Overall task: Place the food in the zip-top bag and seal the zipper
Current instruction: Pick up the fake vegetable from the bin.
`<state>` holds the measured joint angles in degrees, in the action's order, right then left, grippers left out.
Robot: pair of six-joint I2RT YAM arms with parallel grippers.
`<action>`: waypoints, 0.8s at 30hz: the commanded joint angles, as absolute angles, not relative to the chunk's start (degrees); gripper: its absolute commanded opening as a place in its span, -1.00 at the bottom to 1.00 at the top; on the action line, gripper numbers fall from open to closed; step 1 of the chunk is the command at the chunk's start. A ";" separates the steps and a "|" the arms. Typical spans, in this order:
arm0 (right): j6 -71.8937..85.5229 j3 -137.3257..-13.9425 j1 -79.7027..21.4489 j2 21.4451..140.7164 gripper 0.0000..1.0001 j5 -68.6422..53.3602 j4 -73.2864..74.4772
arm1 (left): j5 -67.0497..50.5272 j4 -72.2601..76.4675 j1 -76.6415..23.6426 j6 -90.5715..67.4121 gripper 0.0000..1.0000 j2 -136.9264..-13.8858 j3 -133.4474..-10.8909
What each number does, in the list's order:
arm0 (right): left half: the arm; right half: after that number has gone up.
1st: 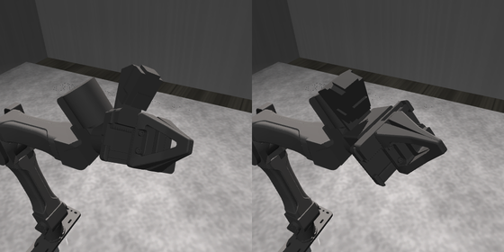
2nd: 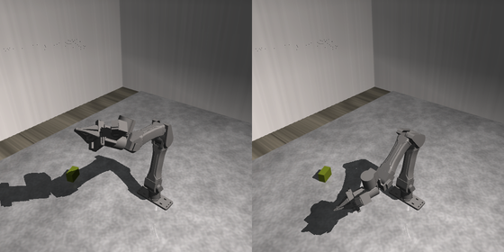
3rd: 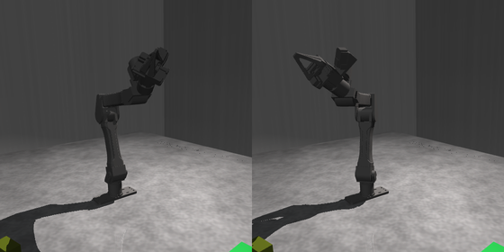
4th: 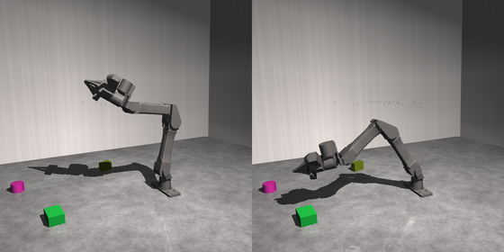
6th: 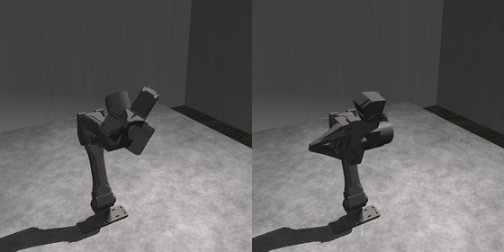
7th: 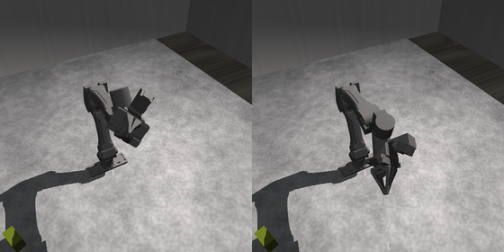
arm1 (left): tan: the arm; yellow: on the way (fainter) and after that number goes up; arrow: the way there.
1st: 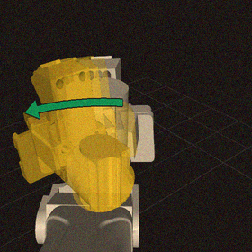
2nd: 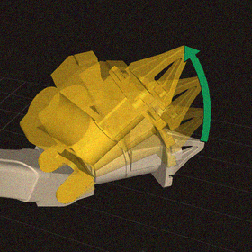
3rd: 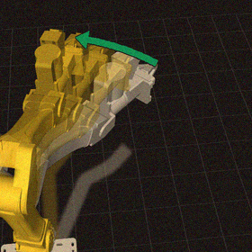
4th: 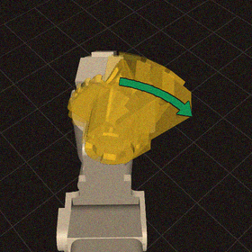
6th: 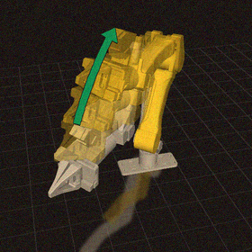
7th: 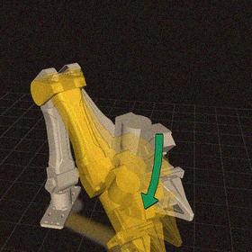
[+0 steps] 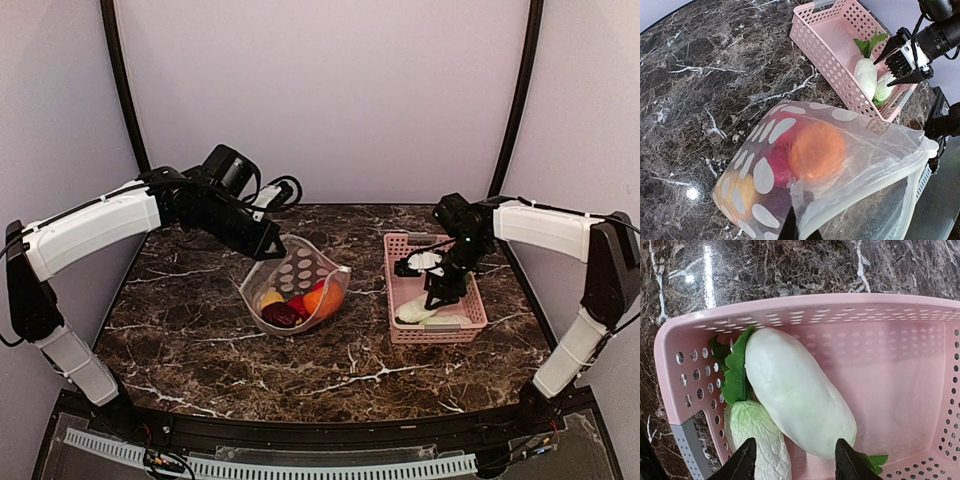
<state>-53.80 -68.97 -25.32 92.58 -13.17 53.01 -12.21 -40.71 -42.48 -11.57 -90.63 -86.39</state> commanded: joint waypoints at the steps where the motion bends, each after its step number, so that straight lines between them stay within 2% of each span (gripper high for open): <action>1: -55.81 -69.26 -25.39 94.74 0.09 -12.77 52.52 | -12.48 -40.60 -42.10 -11.25 -0.99 -87.85 -85.14; 6: -55.77 -70.18 -25.86 96.89 0.17 -13.53 52.83 | -12.48 -40.52 -42.02 -11.34 -0.99 -87.60 -84.90; 24: -55.68 -71.24 -27.84 103.09 0.22 -7.70 49.84 | -13.86 -39.49 -41.93 -12.34 -0.99 -86.17 -83.15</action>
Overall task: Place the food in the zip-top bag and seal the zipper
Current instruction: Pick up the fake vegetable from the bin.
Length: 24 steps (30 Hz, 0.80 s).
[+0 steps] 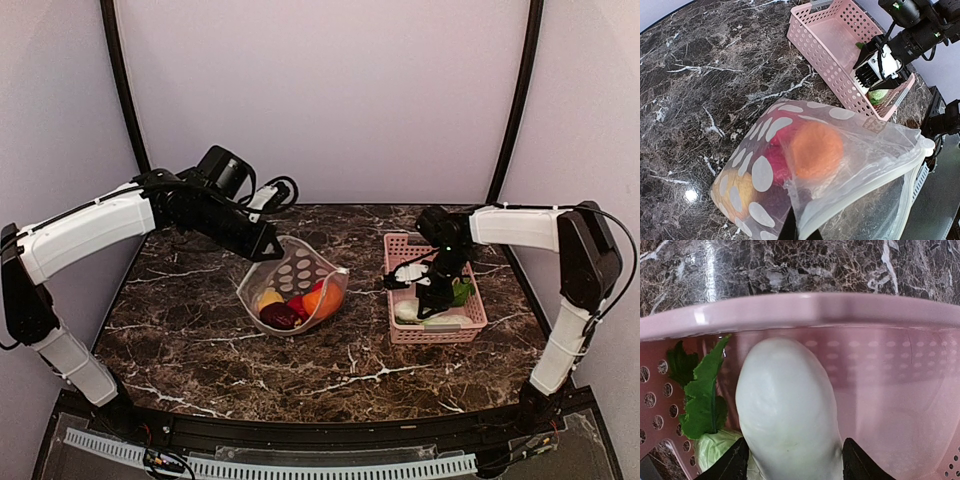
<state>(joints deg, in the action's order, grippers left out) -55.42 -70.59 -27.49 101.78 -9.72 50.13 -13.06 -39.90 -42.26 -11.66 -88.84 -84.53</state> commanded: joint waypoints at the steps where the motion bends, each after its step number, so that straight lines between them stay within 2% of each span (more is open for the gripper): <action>1: -55.60 -71.39 -27.86 103.09 0.22 -7.54 49.82 | -13.88 -39.40 -41.97 -12.37 -0.99 -86.11 -83.06; 4: -55.25 -72.14 -27.81 102.53 0.11 -7.42 49.75 | -13.97 -39.24 -41.96 -12.39 -0.99 -86.05 -82.77; 7: -54.97 -73.21 -27.85 101.11 -0.13 -7.04 49.92 | -14.12 -39.02 -42.01 -12.44 -0.99 -86.03 -82.55; 10: -54.40 -75.36 -27.86 98.58 -0.26 -7.53 51.78 | -14.21 -38.82 -42.00 -12.48 -0.99 -86.14 -82.53; 18: -53.01 -82.28 -30.14 90.64 -0.34 -12.72 56.81 | -14.16 -38.51 -42.01 -12.38 -0.99 -86.41 -82.61; 24: -49.86 -93.47 -35.06 87.47 -0.33 -27.75 63.04 | -14.27 -38.32 -42.01 -12.46 -0.99 -86.85 -82.84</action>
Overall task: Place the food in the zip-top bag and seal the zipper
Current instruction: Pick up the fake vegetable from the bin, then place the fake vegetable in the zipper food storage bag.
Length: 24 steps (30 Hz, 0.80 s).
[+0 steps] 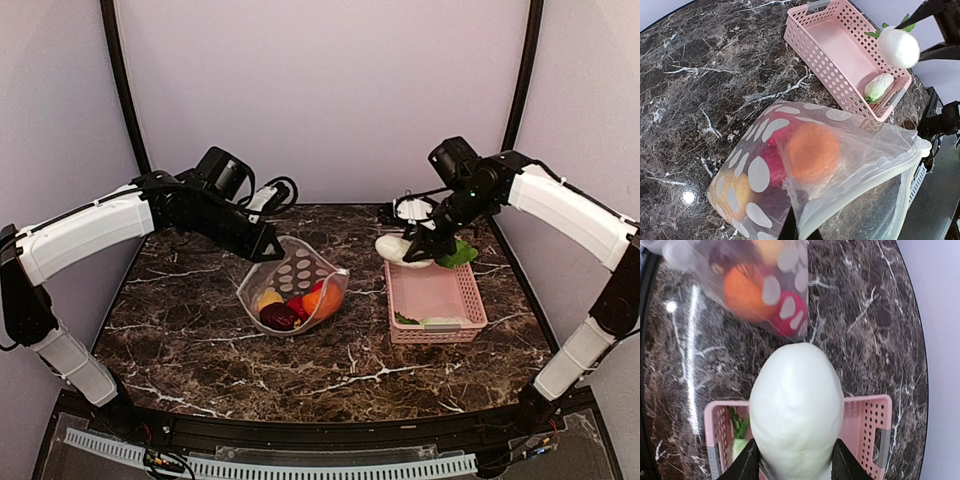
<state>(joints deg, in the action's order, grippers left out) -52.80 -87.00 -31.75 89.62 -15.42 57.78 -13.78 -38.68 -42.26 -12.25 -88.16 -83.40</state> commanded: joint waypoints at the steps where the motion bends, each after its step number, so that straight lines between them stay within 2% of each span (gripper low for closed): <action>1: -49.09 -95.49 -36.28 87.38 -0.33 -29.78 63.62 | -14.34 -38.28 -42.01 -12.58 -0.99 -86.89 -82.91; 8: -46.37 -108.93 -47.35 90.65 -0.34 -38.86 64.84 | -14.94 -38.06 -41.92 -12.90 -0.99 -87.00 -83.06; 18: -46.04 -127.36 -58.44 103.03 -0.34 -47.78 65.43 | -15.42 -38.72 -41.50 -13.39 -0.99 -87.43 -83.07; 24: -46.48 -129.54 -63.79 106.34 -0.34 -48.81 59.35 | -15.54 -38.88 -41.40 -13.85 -0.99 -87.41 -83.35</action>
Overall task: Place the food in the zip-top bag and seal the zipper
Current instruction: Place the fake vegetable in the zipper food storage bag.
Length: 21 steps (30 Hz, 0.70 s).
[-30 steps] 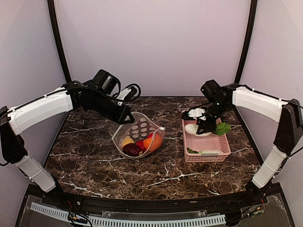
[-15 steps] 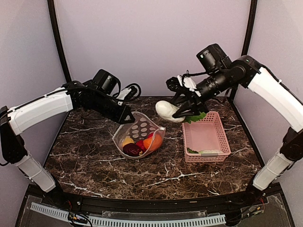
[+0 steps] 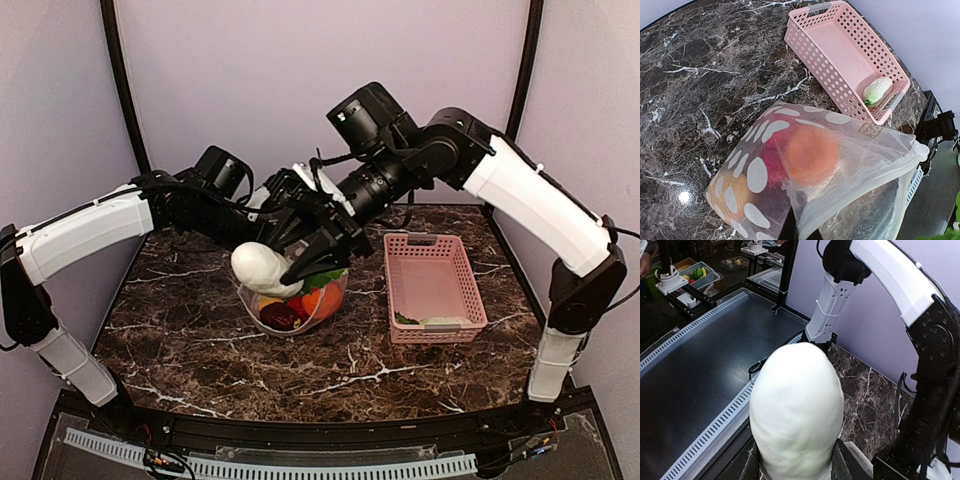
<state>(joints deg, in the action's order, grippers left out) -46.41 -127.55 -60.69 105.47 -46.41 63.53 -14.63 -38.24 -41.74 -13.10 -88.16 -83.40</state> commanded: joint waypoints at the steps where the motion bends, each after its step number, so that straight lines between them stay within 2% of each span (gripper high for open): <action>1: -46.69 -129.96 -64.11 107.19 -0.34 -48.56 58.89 | -15.51 -38.91 -41.40 -13.87 -0.99 -87.26 -83.39; 21: -48.82 -114.34 -62.95 110.39 -0.41 -30.18 47.45 | -15.73 -40.01 -41.31 -13.18 -0.99 -84.96 -81.70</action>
